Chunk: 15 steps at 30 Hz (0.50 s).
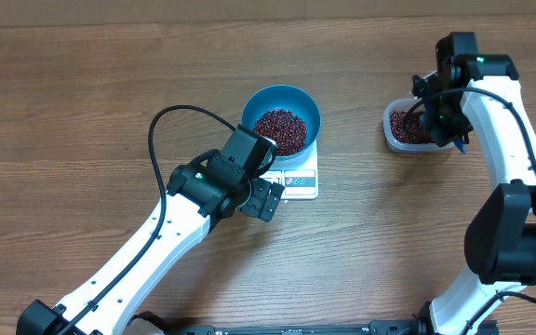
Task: Scoop item into bowl and weigh 150g on scale
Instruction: 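Scoop more beans from the tub with the right gripper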
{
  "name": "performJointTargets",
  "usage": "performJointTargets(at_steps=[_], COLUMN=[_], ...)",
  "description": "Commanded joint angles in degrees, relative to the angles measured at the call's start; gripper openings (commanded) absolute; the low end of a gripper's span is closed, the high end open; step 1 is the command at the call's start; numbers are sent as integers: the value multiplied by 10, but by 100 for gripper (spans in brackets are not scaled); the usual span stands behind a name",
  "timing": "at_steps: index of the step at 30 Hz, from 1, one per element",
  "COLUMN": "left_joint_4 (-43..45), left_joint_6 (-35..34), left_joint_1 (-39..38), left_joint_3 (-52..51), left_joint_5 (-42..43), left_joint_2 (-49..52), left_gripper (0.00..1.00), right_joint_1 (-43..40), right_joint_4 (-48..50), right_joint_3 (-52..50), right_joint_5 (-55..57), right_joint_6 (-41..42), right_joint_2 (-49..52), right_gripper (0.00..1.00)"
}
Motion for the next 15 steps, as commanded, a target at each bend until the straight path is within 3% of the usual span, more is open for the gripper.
performJointTargets(at_steps=[1, 15], left_joint_4=[0, 0], left_joint_6=[11, 11], left_joint_1=[3, 3], left_joint_3=[-1, -1], left_joint_5=[5, 5], left_joint_2=[-8, -8], left_gripper=[99, 100], right_joint_1=[4, 6], right_joint_4=[1, -15], right_joint_3=[-1, -2], right_joint_5=[29, 33], right_joint_6=[-12, -10], right_joint_2=[5, 66], right_gripper=[4, 4])
